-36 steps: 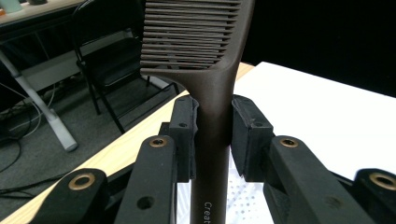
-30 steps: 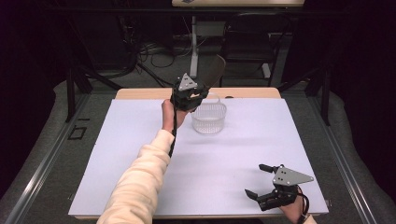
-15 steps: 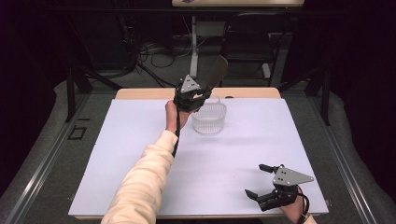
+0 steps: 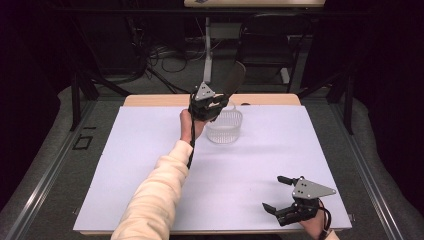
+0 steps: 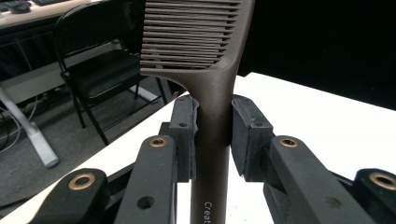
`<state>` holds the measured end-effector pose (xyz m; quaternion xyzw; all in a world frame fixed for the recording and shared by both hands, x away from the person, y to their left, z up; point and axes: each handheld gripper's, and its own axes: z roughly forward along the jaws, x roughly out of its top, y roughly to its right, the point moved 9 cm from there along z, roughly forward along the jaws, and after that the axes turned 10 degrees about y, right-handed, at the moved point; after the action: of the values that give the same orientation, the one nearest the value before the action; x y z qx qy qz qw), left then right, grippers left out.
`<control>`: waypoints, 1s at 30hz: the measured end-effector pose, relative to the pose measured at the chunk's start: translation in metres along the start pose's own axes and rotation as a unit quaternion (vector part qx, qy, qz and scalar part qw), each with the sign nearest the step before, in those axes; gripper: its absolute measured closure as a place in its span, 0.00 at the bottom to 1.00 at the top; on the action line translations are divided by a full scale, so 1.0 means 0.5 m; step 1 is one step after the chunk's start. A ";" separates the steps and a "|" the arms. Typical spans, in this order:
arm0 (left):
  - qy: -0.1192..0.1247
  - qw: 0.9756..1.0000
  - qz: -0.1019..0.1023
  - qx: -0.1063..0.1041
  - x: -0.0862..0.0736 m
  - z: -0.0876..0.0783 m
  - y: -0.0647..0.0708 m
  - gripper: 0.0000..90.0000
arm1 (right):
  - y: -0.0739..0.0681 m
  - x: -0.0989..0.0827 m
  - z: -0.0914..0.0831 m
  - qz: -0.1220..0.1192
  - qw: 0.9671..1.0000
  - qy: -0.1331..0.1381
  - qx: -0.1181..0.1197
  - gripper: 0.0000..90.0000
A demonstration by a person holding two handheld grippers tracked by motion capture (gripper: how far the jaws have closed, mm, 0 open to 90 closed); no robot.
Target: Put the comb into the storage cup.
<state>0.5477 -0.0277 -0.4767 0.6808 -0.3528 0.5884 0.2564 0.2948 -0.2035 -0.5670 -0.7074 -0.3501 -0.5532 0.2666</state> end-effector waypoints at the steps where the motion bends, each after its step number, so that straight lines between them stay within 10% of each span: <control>1: -0.001 1.000 -0.002 -0.002 -0.002 0.001 0.001 0.80 | 0.000 0.000 0.000 0.000 1.000 0.000 0.000 0.01; 30: -0.027 0.999 0.001 -0.026 -0.027 0.019 0.007 0.80 | -0.001 0.000 0.000 0.001 1.000 0.000 0.000 0.01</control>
<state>0.5499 -0.0348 -0.4920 0.6893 -0.3754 0.5607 0.2637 0.2943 -0.2033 -0.5669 -0.7074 -0.3497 -0.5529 0.2674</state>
